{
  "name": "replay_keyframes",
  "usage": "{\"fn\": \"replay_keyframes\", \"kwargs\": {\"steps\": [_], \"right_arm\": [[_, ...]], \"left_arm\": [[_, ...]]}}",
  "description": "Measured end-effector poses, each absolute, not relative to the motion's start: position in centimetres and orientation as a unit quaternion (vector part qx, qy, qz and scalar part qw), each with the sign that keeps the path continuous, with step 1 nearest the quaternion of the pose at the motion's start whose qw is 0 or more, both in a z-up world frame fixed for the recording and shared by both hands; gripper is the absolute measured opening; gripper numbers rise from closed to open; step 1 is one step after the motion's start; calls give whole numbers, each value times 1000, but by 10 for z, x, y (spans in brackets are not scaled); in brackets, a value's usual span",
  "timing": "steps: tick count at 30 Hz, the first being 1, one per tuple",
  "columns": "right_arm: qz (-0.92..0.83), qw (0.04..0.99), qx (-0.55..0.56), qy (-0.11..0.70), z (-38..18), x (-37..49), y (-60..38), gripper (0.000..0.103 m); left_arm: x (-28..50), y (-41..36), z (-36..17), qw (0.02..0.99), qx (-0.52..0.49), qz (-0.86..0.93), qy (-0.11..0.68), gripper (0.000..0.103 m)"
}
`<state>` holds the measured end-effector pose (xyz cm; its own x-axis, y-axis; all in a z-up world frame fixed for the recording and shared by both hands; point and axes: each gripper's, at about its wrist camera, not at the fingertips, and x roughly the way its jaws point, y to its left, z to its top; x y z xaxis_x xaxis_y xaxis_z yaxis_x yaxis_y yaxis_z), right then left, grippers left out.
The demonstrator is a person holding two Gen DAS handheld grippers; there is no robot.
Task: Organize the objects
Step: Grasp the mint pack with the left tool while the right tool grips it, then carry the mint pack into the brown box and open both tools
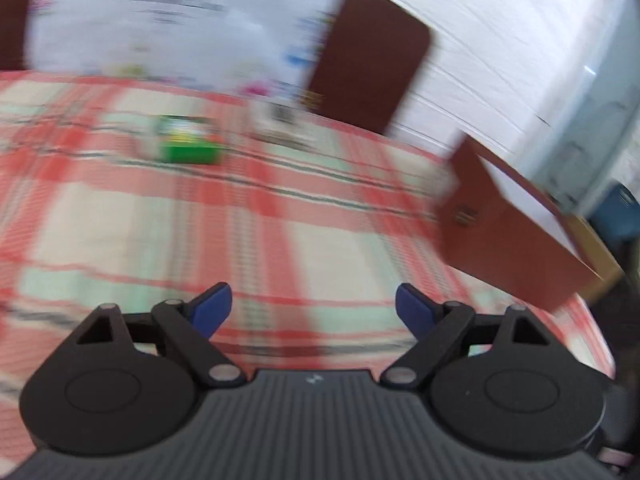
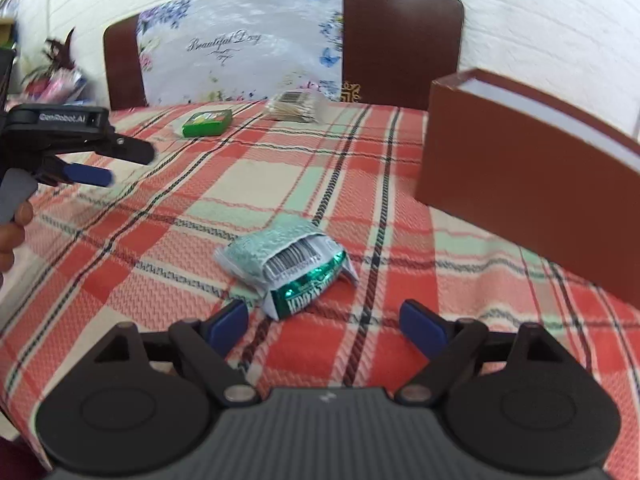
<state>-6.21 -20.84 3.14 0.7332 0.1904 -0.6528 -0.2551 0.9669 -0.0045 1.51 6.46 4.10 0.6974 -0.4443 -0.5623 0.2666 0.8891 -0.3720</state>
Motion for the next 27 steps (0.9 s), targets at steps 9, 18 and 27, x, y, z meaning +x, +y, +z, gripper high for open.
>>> {"fn": "replay_keyframes", "kwargs": {"steps": [9,18,27], "right_arm": [[159,927,-58,334,28,-58,-196,51],[88,977,-69,184,66,-70,-218,29],[-12,986,-15,167,98,9,-291,36]], "left_arm": [[21,-26,15,849,-57,-301,431,54],[40,-81,96,869,-31,-353,345,44],[103,-167,102,895,-1,-319,311,56]]}}
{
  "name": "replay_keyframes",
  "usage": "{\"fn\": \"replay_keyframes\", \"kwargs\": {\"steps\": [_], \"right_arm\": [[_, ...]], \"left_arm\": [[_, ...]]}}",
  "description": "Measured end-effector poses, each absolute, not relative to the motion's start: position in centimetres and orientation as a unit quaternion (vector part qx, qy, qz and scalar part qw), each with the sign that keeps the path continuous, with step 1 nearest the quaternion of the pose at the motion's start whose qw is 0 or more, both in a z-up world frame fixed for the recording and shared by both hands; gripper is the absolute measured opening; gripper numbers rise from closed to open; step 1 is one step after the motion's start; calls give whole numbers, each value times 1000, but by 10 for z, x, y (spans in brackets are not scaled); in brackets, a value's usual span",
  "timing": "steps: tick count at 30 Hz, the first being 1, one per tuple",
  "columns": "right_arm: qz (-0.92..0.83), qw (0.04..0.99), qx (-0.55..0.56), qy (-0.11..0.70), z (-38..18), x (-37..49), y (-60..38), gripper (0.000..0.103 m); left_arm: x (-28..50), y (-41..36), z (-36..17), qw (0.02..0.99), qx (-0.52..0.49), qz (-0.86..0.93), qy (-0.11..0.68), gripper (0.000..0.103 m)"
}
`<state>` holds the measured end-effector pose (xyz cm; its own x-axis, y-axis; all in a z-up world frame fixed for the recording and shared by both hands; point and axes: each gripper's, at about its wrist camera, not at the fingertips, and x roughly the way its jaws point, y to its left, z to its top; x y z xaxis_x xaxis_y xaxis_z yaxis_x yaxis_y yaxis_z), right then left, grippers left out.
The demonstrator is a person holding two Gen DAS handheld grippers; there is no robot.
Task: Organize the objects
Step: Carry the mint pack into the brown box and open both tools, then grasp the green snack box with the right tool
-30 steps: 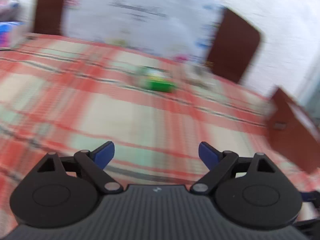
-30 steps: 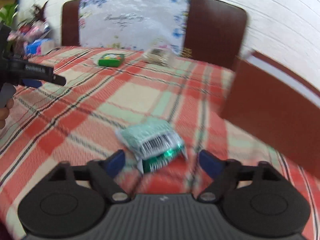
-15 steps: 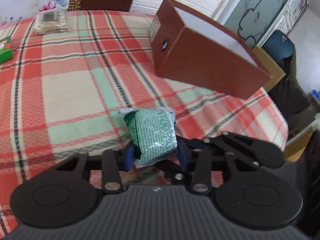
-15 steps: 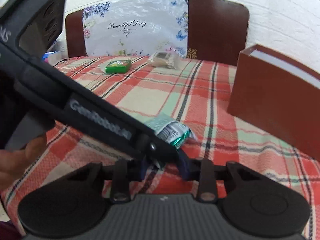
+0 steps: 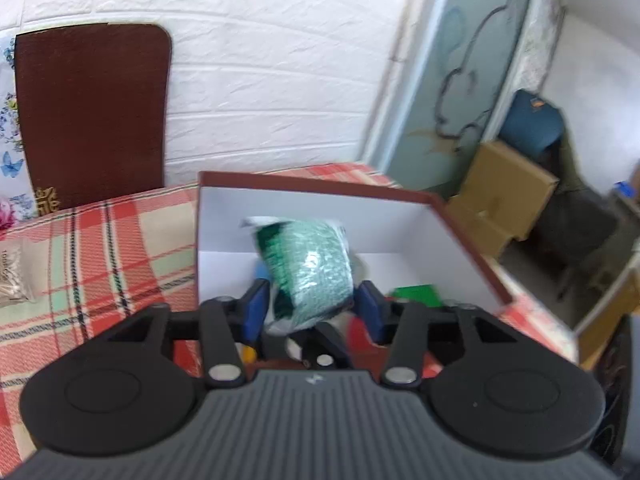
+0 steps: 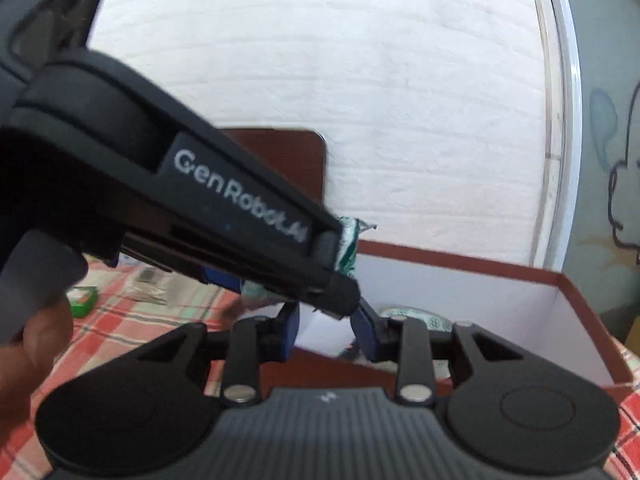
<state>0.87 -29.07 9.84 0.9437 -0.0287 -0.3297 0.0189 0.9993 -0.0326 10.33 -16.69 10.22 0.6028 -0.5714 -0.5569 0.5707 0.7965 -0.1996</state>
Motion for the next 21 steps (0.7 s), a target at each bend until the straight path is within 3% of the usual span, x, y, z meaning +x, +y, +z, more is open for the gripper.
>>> {"fn": "replay_keyframes", "kwargs": {"steps": [1,10,16,21], "right_arm": [[-26,983,-8,183,95,20,-296,43],[-34,992,31,114,75,-53,-285,54],[55,960,18,274,35,-37,-236,52],[56,949,6,310,27,-23,-220,52]], "left_arm": [[106,-168,101,897,2,-299,326,56],[48,-111,93,910,-1,-311,275,60],[54,-63,55,916,-2,-194,352,59],[53,-28,41,921,3,-116,372,59]]}}
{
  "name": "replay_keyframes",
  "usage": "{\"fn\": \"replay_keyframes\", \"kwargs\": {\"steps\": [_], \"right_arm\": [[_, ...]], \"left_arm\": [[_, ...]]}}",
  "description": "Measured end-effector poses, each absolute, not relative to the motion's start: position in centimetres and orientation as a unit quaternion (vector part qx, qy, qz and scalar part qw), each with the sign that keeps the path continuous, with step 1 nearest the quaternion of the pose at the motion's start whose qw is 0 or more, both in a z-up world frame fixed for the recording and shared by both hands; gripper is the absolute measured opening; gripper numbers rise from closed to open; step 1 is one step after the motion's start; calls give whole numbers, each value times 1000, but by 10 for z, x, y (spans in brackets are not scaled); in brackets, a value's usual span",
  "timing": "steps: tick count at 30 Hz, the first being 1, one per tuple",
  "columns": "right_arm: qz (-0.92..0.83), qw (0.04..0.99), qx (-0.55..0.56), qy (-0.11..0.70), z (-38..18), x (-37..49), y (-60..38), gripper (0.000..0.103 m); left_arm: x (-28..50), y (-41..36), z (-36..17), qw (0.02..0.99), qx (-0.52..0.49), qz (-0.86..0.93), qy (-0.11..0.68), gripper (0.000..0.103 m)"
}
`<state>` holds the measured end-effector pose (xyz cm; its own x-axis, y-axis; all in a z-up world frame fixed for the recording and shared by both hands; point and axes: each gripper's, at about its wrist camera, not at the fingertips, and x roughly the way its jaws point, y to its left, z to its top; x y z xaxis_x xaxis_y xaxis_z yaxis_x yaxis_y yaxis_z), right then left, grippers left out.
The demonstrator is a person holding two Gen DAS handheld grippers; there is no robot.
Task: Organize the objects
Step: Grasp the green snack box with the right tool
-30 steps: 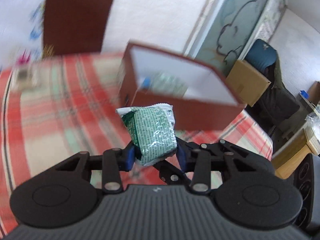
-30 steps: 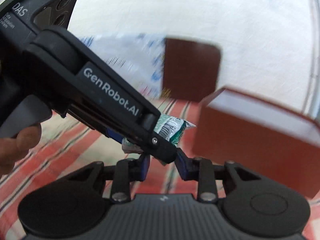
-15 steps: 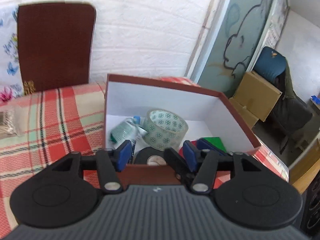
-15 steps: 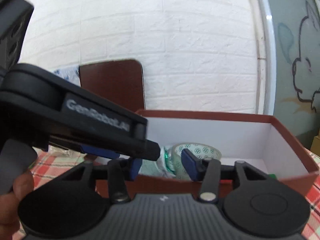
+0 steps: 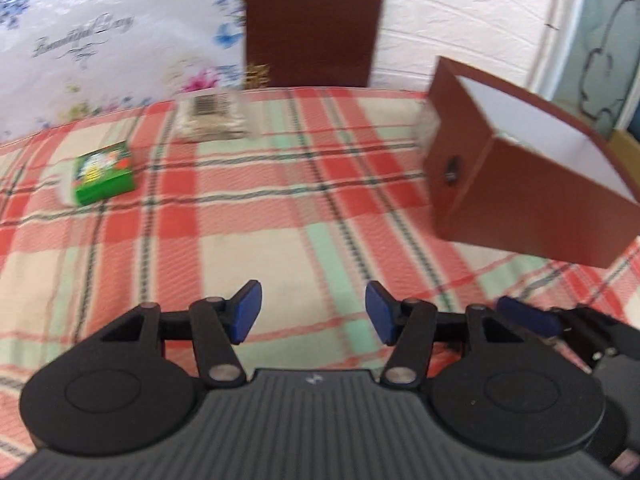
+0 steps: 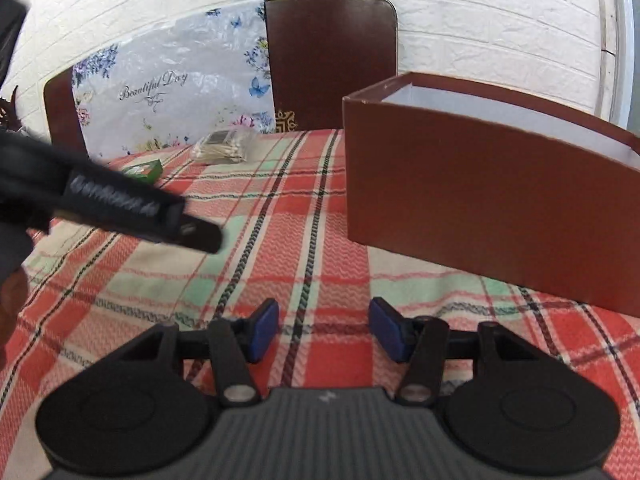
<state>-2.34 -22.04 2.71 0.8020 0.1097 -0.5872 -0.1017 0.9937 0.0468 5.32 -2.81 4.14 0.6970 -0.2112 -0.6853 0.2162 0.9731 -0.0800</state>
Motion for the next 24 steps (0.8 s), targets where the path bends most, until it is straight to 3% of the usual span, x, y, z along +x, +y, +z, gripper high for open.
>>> {"fn": "replay_keyframes", "kwargs": {"steps": [7,18,24], "right_arm": [[49,945,2,323,27,-25,-223,59],[91,941,-60,320,27,-10,-163,59],[135,935,-72,319,30,14,-131,59]], "left_arm": [[54,4,26,919,5,-62,389,60],[60,62,23,932,11,-11,363,60],[57,163,5,943,-37,116,311,74]]}}
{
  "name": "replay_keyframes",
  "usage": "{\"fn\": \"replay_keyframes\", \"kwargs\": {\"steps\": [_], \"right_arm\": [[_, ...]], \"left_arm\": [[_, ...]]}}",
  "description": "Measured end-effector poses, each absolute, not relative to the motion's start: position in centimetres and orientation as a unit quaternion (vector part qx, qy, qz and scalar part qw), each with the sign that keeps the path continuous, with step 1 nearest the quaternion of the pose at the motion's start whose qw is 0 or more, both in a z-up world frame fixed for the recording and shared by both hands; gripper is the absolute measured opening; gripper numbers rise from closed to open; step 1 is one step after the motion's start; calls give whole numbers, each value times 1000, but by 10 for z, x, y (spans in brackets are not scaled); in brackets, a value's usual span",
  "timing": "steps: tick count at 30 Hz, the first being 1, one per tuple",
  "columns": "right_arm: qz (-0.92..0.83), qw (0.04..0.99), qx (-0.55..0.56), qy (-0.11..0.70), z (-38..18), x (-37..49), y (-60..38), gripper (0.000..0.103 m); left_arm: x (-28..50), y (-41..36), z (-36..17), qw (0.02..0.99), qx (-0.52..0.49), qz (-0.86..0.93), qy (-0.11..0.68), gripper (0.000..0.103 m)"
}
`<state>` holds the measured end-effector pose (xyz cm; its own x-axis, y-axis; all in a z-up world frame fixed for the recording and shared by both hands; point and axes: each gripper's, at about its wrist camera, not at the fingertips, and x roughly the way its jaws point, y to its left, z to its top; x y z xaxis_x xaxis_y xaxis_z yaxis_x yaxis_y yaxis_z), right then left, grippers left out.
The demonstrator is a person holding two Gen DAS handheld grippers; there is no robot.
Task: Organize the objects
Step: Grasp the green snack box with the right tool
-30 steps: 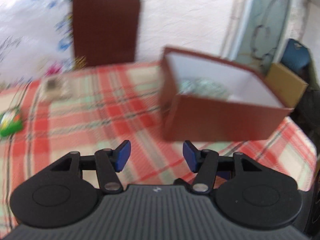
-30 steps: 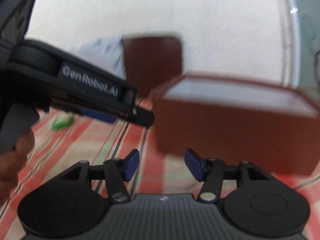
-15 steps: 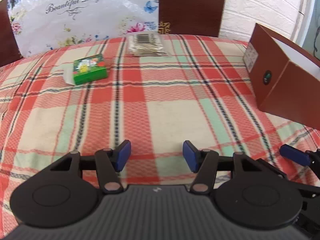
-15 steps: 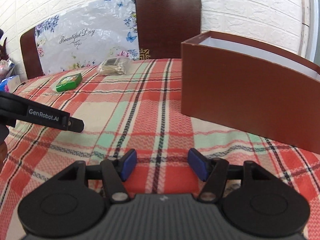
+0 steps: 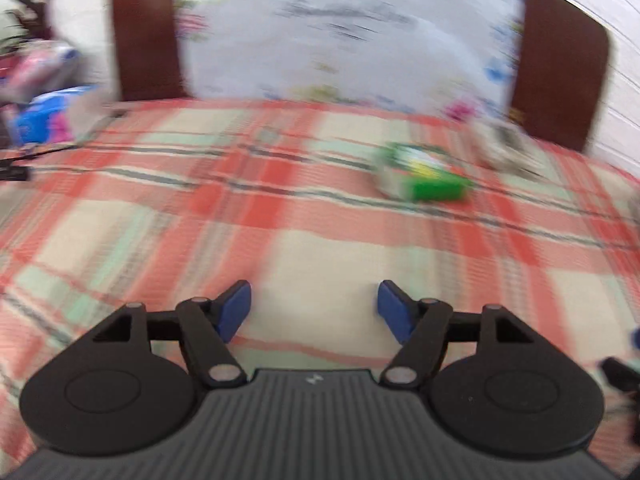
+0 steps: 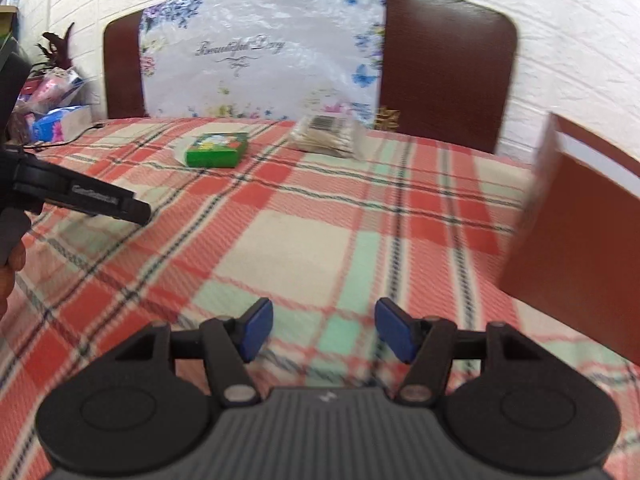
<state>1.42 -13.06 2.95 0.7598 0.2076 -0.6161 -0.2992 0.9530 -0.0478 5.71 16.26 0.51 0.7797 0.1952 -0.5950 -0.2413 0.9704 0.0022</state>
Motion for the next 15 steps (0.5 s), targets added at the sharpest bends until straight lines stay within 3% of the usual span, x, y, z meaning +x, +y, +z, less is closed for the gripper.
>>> {"fn": "replay_keyframes", "kwargs": {"steps": [3,5,7,10,15], "right_arm": [[162,932,-63,319,30,43,-107,71],[182,928,-59,318,30,65,-88,81],[193,930,-64,307,31,87,-65,83],[208,937,-78,271,35,112,-27,99],[214,925,-139,280,27,156,32,100]], "left_arm": [[42,192,3,953,-117,95,262,79],[43,189,3,954,-118,92,258,81],[46,182,3,956,-102,93,260,81],[46,186,2,956,-115,85,255,81],[45,190,-2,956,-124,83,253,82]]}}
